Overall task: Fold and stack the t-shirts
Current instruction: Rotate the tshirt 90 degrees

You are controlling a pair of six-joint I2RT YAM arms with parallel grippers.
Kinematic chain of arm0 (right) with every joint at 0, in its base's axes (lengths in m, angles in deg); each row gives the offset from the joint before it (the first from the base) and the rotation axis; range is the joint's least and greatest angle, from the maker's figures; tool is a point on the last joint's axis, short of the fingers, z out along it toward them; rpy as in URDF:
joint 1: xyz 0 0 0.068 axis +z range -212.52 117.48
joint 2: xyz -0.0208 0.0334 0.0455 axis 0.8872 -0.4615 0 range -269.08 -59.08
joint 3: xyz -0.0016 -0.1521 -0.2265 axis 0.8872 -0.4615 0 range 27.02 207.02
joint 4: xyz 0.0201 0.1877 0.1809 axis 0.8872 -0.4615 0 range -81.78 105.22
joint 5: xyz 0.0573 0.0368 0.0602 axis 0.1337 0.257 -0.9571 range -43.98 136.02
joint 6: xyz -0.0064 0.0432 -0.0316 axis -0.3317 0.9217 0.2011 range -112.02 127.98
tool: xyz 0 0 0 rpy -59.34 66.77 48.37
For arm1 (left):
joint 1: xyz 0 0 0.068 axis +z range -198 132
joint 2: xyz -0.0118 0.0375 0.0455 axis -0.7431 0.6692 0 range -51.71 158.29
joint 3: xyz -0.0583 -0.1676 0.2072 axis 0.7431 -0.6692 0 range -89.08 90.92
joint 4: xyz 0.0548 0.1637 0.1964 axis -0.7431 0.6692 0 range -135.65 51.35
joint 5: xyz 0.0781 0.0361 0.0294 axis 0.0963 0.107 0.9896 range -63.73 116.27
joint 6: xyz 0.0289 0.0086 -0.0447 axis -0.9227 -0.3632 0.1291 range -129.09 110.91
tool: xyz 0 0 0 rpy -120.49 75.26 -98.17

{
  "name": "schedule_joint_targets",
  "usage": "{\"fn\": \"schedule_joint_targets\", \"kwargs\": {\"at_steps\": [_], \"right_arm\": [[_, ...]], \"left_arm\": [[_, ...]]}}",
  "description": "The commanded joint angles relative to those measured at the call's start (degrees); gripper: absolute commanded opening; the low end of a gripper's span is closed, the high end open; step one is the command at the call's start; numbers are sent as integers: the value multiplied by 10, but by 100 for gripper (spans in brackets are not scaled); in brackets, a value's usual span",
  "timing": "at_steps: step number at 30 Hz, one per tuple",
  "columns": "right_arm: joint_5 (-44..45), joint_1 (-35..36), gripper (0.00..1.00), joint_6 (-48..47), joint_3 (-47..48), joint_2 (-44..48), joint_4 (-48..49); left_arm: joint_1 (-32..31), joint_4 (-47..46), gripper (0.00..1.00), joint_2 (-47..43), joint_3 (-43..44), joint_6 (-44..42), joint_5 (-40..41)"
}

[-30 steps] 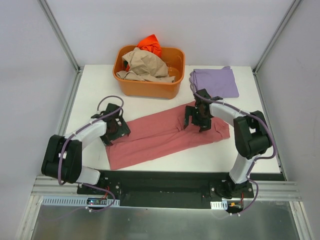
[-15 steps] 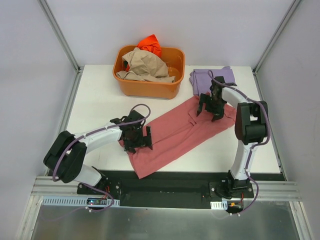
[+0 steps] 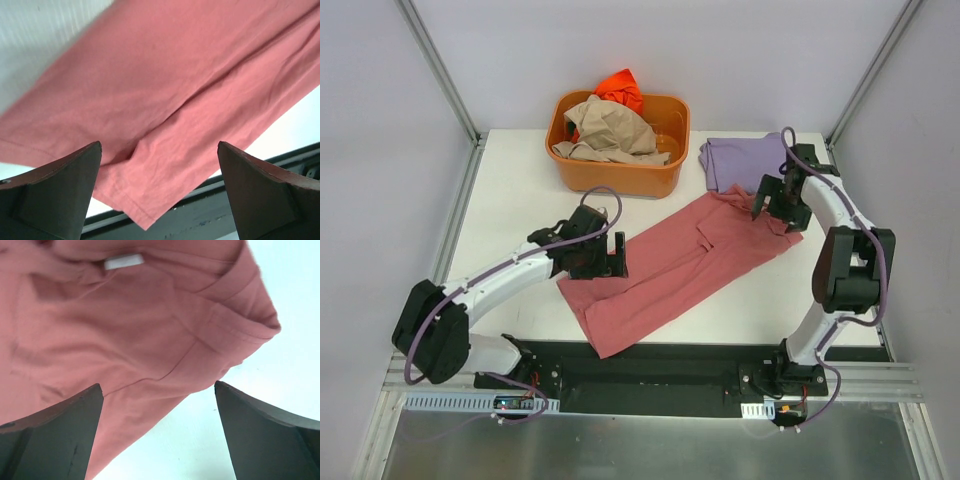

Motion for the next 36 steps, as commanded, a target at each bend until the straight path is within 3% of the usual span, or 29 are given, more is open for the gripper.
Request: {"fn": "schedule_joint_targets", "kwargs": {"at_steps": [1,10,17,22,27,36], "right_arm": [[-3,-19,96,64,4,-49,0],[-76,49,96,75,131,-200,-25],[-71,151,96,29,271,-282,-85],[-101,192,96,18,357,-346,-86],[-90,181,96,42,391,-371,-37],[-120,82,96,30,446,-401,-17]], "left_arm": [[15,-11,99,63,42,-20,45],[34,-46,99,148,19,-13,-33],[33,-46,99,122,-61,-3,-94],[33,-46,99,112,-70,-8,-117],[32,-48,99,125,-63,-4,-121],[15,-80,99,158,-28,-2,-169]]}}
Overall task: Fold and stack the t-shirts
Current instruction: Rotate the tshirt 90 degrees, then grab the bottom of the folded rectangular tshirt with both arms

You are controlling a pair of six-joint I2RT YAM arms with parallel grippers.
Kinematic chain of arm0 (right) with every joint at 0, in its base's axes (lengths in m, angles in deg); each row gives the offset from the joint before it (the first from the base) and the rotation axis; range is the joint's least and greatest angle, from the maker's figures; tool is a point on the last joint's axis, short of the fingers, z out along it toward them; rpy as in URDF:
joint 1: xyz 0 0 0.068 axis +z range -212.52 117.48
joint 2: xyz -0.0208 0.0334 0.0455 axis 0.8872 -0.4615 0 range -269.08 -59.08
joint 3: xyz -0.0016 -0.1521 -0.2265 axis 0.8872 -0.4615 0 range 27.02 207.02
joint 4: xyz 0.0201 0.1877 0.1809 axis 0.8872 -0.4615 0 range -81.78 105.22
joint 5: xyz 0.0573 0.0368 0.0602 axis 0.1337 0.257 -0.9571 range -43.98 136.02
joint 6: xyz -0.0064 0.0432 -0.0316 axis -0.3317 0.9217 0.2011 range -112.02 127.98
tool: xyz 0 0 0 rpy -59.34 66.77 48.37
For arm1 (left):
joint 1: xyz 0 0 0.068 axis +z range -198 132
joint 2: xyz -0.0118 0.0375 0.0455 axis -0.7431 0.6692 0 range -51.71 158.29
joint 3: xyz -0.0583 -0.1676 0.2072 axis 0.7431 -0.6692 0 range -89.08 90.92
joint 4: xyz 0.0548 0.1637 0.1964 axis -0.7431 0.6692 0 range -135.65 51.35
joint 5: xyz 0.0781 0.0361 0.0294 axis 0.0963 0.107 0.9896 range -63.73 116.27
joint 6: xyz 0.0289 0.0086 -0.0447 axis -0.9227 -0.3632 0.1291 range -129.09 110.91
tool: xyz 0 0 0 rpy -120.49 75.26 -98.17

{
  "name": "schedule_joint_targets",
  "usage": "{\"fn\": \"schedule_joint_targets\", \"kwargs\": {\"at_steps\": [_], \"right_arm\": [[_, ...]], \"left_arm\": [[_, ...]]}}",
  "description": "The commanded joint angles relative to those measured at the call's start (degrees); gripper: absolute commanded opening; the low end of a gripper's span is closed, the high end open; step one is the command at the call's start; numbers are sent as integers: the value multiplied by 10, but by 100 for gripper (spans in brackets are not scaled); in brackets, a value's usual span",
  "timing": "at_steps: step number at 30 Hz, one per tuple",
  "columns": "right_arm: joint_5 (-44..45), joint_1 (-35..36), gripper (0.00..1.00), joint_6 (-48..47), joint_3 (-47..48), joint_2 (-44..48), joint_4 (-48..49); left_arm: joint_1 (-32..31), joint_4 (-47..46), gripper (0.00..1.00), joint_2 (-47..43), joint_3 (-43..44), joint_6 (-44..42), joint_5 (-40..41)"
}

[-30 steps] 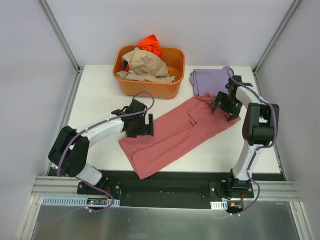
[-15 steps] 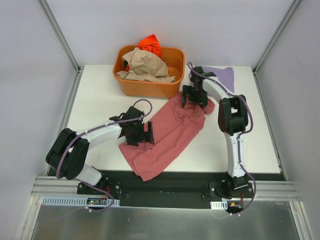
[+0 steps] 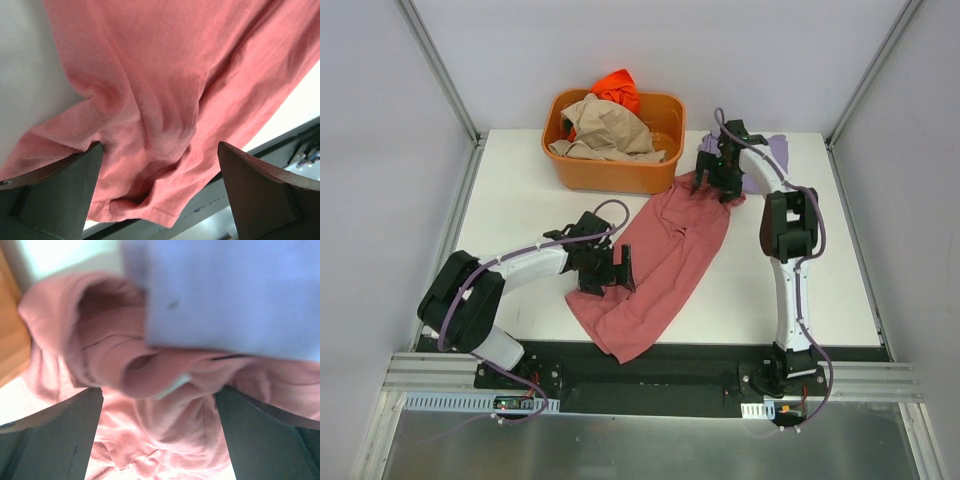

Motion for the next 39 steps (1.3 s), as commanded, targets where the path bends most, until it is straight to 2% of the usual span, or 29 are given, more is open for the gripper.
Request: {"fn": "schedule_joint_targets", "kwargs": {"at_steps": [1,4,7,11,17,20,24,29,32,36,39], "right_arm": [[-19,-56,96,-18,50,-41,40],[-60,-63,96,-48,83,-52,34],[-77,-56,96,-81,61,-13,35],[-63,-44,96,-99,-28,80,46],[24,-17,96,-93,-164,233,46],[78,4,96,-91,-252,313,66],[88,37,96,-95,-343,395,74],[122,152,96,-115,-431,470,72],[109,254,96,-114,-499,511,105],[76,398,96,-92,-546,504,177],[95,483,96,-79,-542,463,217]], "left_arm": [[-23,0,99,49,15,0,-46],[-28,0,99,43,33,-2,-41],[-28,7,99,3,32,-4,-6],[-28,53,99,-60,30,-6,62],[-15,167,99,-160,5,34,216],[21,185,99,-199,-30,65,222],[53,181,99,-242,-75,77,189],[54,150,92,-257,-114,76,137],[57,121,85,-245,-134,83,125],[65,68,73,-220,-155,94,84],[68,53,65,-205,-161,94,82]]}}
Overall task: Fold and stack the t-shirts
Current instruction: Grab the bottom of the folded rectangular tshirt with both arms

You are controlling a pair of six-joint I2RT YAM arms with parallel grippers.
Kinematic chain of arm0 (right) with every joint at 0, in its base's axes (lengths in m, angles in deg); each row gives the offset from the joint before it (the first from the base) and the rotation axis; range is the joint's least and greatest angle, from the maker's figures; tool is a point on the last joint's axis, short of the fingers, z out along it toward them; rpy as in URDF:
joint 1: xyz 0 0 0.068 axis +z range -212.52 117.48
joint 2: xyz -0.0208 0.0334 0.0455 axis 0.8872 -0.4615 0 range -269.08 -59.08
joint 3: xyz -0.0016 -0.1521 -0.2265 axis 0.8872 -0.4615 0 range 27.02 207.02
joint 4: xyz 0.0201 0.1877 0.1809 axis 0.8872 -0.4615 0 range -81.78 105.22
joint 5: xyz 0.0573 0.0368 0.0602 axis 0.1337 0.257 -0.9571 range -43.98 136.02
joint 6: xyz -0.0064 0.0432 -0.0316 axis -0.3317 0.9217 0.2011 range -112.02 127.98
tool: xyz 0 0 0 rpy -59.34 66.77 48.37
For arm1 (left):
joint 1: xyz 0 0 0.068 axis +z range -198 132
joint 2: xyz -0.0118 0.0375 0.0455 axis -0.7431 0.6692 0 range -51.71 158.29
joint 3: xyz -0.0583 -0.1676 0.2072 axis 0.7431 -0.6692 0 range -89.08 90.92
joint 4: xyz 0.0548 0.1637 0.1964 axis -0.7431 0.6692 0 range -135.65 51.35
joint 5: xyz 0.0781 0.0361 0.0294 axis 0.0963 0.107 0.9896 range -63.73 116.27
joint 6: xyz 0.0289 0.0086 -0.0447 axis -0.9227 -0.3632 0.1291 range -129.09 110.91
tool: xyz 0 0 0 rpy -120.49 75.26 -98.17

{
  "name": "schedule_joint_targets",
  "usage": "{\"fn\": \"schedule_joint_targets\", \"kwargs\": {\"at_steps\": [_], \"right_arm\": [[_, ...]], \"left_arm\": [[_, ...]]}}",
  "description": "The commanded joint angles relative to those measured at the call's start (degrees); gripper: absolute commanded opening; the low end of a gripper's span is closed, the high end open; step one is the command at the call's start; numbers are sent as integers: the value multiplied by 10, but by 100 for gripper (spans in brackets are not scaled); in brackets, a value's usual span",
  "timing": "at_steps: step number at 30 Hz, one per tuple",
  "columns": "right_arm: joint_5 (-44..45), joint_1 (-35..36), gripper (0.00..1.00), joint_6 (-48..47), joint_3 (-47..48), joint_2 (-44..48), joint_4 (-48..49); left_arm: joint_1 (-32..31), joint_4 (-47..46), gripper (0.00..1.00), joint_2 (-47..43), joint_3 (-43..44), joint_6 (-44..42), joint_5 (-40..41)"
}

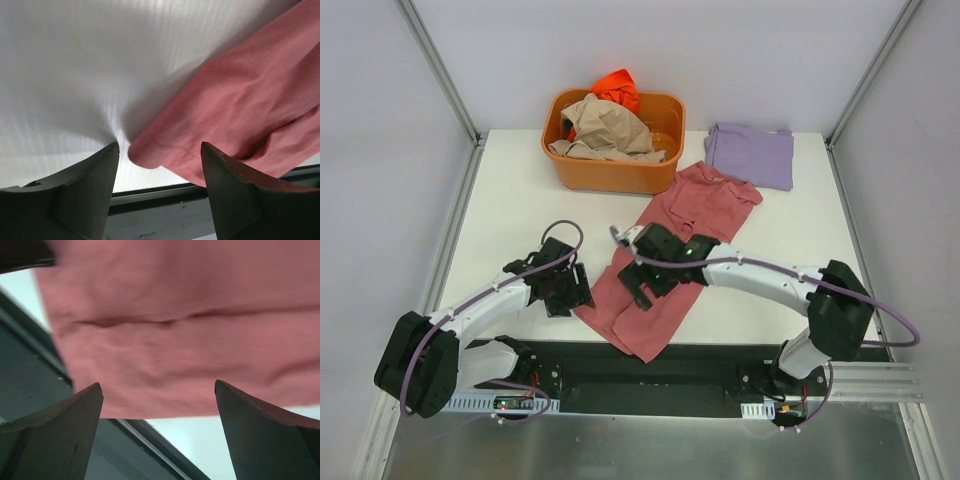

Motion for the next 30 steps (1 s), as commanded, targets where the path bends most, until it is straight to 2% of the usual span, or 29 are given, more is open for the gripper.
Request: {"fn": "schedule_joint_targets", "kwargs": {"at_steps": [1,2,4,8,13,17,24,30], "right_arm": [[3,102,96,18,11,-34,77],[38,123,97,20,17,-48,78],[37,156,99,17,27,-72,78],[29,192,90,21,34,-107,83],[29,212,79,8,51,-145,79],[47,233,76,11,60,-169,56],[152,240,73,43,81,-201,13],[196,240,58,63,79,-211,3]], "left_arm": [[9,-43,63,20,-11,12,-27],[10,-46,60,23,-13,14,-27],[11,-52,54,27,-19,19,-23],[12,-58,39,27,-25,25,-20],[12,-71,34,34,-31,32,-29],[12,-71,28,23,-36,37,-32],[13,-71,23,0,-42,36,-40],[13,-71,21,-10,-42,37,-41]]}}
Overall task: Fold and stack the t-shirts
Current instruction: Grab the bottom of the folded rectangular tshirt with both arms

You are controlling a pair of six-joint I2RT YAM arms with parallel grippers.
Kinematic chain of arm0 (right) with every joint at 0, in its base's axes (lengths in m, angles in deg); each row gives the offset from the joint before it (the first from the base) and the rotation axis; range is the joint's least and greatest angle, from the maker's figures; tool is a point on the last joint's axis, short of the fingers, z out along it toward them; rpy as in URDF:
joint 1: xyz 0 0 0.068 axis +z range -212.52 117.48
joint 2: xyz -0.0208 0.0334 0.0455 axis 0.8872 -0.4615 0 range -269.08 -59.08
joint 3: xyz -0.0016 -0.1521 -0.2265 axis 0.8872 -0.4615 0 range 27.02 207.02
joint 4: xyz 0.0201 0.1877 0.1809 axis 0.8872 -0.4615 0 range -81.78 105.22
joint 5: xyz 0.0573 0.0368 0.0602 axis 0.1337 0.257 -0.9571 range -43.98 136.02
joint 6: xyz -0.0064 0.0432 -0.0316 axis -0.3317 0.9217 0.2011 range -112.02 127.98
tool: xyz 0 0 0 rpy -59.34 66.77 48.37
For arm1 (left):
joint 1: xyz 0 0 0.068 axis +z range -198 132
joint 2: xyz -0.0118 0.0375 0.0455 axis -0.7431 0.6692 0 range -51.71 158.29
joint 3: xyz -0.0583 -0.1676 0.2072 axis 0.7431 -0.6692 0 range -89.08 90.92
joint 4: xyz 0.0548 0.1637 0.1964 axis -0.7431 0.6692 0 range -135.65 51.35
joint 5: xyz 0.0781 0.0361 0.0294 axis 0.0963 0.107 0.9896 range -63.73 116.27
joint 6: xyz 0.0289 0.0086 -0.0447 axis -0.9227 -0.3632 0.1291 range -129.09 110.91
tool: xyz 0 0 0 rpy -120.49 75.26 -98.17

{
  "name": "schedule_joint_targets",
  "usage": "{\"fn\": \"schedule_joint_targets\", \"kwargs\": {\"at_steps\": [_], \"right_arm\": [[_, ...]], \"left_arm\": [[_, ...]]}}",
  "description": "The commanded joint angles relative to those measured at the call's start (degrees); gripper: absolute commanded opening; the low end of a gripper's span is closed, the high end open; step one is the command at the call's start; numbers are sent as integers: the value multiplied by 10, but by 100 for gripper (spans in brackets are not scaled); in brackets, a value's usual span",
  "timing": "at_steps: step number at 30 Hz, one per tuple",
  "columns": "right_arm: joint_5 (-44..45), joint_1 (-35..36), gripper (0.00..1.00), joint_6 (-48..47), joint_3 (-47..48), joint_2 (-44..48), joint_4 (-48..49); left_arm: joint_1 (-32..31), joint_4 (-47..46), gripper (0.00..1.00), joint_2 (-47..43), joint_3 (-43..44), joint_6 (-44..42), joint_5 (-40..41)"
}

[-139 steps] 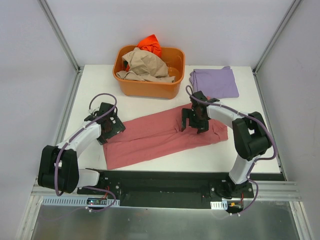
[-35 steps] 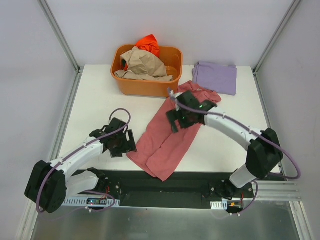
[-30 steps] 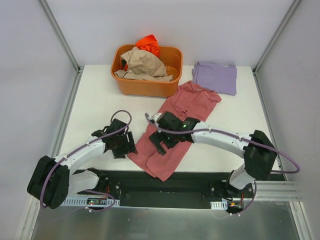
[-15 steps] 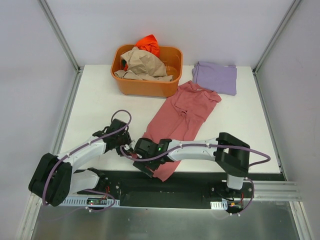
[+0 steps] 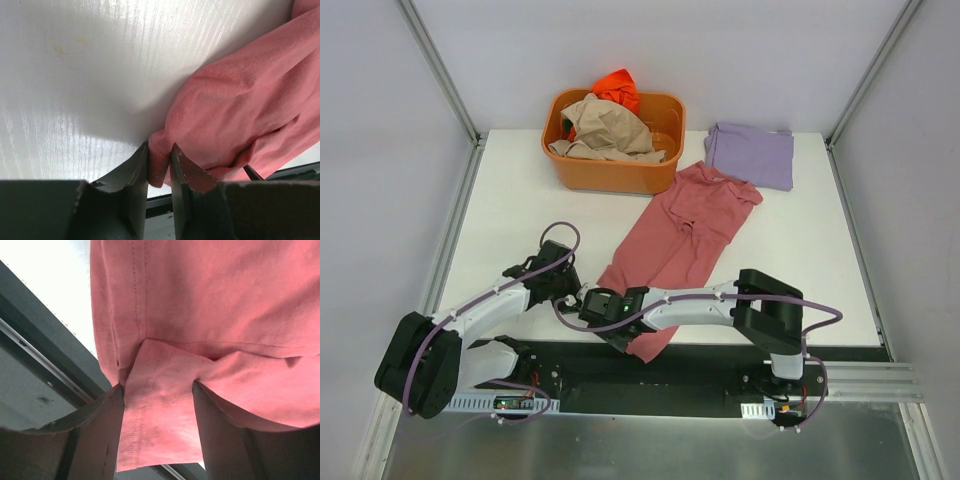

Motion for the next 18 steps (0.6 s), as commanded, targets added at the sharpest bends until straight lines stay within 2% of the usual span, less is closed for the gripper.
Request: {"fn": "schedule_joint_targets", "kwargs": {"at_steps": [1,5,9,11,13,15,18], "right_arm": [[60,-2,55,29,16,-15,-35],[69,-3,38,30,15,-4,-38],[53,-3,31,23,12,1,-25],[45,-4,26,20,16,-8,-24],[44,-5,18,19,17,-15,-25],[33,-10,0,20,14,-11,-23],[2,-17,0,-5,7,17,-13]], "left_arm": [[2,9,20,-18,-6,0,-7],[4,8,18,-24,-4,-1,-7],[5,9,14,-25,-2,-1,-10],[6,9,8,-27,0,-3,-9],[7,9,3,-27,2,-6,-9],[8,9,0,-31,6,-10,-13],[9,9,0,-42,15,-14,-17]]}}
